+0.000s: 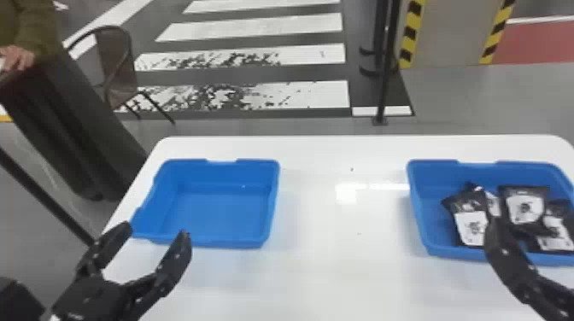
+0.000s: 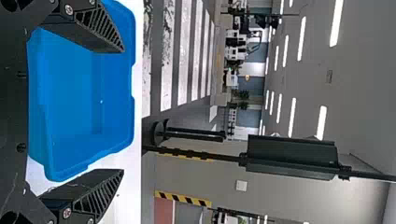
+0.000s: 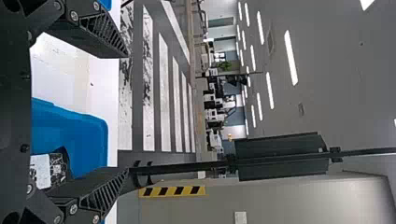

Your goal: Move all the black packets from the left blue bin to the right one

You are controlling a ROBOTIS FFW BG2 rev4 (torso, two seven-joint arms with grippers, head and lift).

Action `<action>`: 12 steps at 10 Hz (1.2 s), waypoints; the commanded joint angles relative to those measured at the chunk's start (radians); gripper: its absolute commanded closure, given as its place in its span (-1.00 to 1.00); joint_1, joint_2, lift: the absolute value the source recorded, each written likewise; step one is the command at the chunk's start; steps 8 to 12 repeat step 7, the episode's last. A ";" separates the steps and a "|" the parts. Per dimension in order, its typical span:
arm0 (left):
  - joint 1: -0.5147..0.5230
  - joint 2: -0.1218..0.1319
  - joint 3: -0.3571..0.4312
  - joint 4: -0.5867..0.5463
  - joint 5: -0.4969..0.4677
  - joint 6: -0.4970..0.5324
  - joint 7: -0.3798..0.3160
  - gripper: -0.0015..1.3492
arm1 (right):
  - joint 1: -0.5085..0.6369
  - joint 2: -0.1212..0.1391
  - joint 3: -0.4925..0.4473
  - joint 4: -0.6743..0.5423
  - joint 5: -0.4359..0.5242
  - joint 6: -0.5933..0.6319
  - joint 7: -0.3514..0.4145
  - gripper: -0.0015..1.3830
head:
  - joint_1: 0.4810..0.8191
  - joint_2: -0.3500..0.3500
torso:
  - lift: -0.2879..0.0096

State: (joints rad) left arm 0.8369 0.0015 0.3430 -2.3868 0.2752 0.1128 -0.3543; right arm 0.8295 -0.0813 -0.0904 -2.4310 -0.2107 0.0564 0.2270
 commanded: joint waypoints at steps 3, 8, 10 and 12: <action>0.000 -0.004 0.000 0.005 0.008 0.005 0.000 -0.81 | 0.000 0.000 -0.001 0.000 -0.003 0.000 0.000 -0.75 | 0.27 0.44 | -0.01; 0.000 -0.004 0.000 0.007 0.012 0.007 0.000 -0.81 | 0.000 0.000 0.001 0.000 -0.003 0.000 0.000 -0.75 | 0.27 0.44 | -0.01; 0.000 -0.004 0.000 0.007 0.012 0.007 0.000 -0.81 | 0.000 0.000 0.001 0.000 -0.003 0.000 0.000 -0.75 | 0.27 0.44 | -0.01; 0.000 -0.004 0.000 0.007 0.012 0.007 0.000 -0.81 | 0.000 0.000 0.001 0.000 -0.003 0.000 0.000 -0.75 | 0.27 0.44 | -0.01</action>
